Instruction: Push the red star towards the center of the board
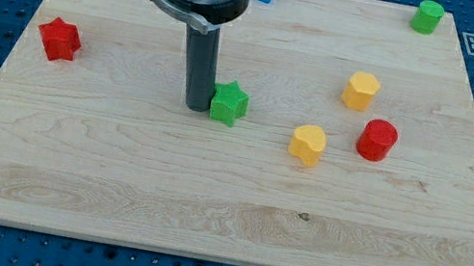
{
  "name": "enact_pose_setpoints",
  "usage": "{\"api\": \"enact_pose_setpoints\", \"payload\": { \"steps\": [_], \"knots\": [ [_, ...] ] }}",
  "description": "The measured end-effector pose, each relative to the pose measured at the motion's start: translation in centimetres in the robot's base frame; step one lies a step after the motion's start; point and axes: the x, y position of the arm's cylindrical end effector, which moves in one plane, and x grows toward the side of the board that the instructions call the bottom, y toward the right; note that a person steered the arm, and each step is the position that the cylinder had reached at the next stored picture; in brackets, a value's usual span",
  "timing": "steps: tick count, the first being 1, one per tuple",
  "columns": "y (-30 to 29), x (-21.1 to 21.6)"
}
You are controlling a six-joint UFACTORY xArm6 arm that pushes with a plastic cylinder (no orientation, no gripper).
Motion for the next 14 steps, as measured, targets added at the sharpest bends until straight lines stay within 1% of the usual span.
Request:
{"api": "enact_pose_setpoints", "payload": {
  "steps": [1,2,3,4,5,6,7,8,10,11,13,14],
  "knots": [
    [-6.4,0.0],
    [-14.6,-0.9],
    [-22.5,-3.3],
    [-24.0,-4.7],
    [-23.0,-5.5],
    [-20.0,-7.0],
    [-18.7,-6.5],
    [-18.7,-4.0],
    [-15.8,-7.7],
    [-14.9,-7.7],
    [-11.0,-6.0],
    [-9.3,-4.0]
  ]
}}
